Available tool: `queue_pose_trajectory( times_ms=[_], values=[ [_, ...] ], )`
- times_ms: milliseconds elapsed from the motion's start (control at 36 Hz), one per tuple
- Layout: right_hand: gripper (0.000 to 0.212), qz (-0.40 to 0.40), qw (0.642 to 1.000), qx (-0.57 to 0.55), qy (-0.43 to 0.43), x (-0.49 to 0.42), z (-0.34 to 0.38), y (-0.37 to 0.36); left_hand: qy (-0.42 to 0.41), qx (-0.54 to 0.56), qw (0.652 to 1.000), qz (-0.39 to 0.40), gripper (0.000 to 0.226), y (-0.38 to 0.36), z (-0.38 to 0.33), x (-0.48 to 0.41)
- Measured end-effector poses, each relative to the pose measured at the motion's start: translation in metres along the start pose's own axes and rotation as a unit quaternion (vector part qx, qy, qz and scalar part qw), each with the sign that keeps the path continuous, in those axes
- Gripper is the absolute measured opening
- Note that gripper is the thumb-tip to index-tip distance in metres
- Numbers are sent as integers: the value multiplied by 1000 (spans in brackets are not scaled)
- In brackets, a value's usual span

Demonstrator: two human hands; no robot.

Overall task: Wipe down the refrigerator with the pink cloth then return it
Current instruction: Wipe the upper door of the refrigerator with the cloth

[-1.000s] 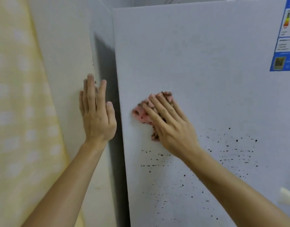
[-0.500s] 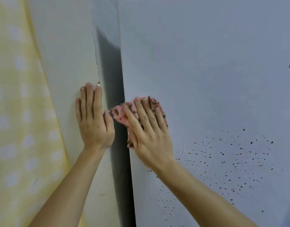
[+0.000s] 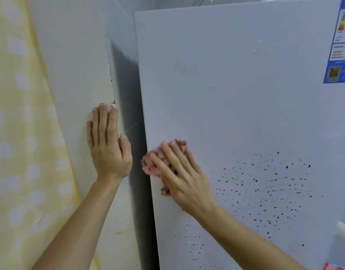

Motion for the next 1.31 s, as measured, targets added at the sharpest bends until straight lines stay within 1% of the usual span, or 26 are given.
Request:
queue_pose_trajectory(
  times_ms=[139, 194, 250, 361, 444, 556, 611, 667, 778, 861, 944, 1000, 1056, 1111, 1167, 1222, 1306],
  values=[
    [67, -70, 992, -33, -97, -47, -22, 22, -1, 1, 1000, -2, 66, 0, 1, 1],
    [68, -87, 989, -46, -106, -46, -15, 19, -4, -1, 1000, 0, 65, 0, 1, 2],
    [66, -71, 994, -35, -76, -35, 0, 8, -7, 0, 1000, 1, 62, 0, 2, 1],
    [61, -20, 1000, -13, 19, 6, 32, -13, -8, -6, 1000, 1, 62, 0, 1, 1],
    [67, 20, 997, -9, 77, 39, 47, -27, -6, -6, 1000, 9, 64, -1, 0, 2],
    [80, 40, 993, -21, 107, 52, 50, -32, 9, -10, 1000, 22, 66, -1, 0, 10],
    [80, 38, 994, -30, 103, 46, 46, -26, 13, -13, 999, 33, 68, -2, 0, 15],
    [74, 13, 996, -53, 75, 30, 31, -11, 12, -16, 999, 32, 70, -2, 0, 17],
    [65, -84, 992, -90, -39, -26, -31, 33, 14, -23, 999, 23, 71, -2, -1, 17],
    [58, -142, 981, -77, -111, -61, -74, 59, 11, -27, 999, 22, 71, -3, -2, 18],
    [59, -155, 976, -46, -145, -63, -83, 60, 9, -27, 999, 20, 71, -3, -1, 18],
    [56, -145, 978, -46, -141, -49, -72, 51, 8, -23, 1000, 18, 70, -2, -2, 17],
    [48, -126, 983, -67, -112, -28, -55, 40, 13, -17, 1000, 15, 70, -2, -3, 16],
    [49, -88, 989, -93, -74, 0, -36, 25, 40, 0, 999, 4, 69, 0, -6, 17],
    [49, -35, 995, -90, -30, 33, -18, 8, 56, 26, 998, -4, 65, 0, -18, 21],
    [50, 13, 998, -64, 8, 64, -6, -7, 36, 53, 998, 9, 58, -5, -42, 27],
    [59, 57, 997, -26, 39, 87, -7, -11, -2, 91, 995, 42, 54, -14, -75, 36]
  ],
)
Point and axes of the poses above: each hand's wrist, its own x-axis away from the middle knuckle, its own y-axis out of the back of the hand, z = x × y, the point moved 10 cm from there along -x, towards the middle knuckle
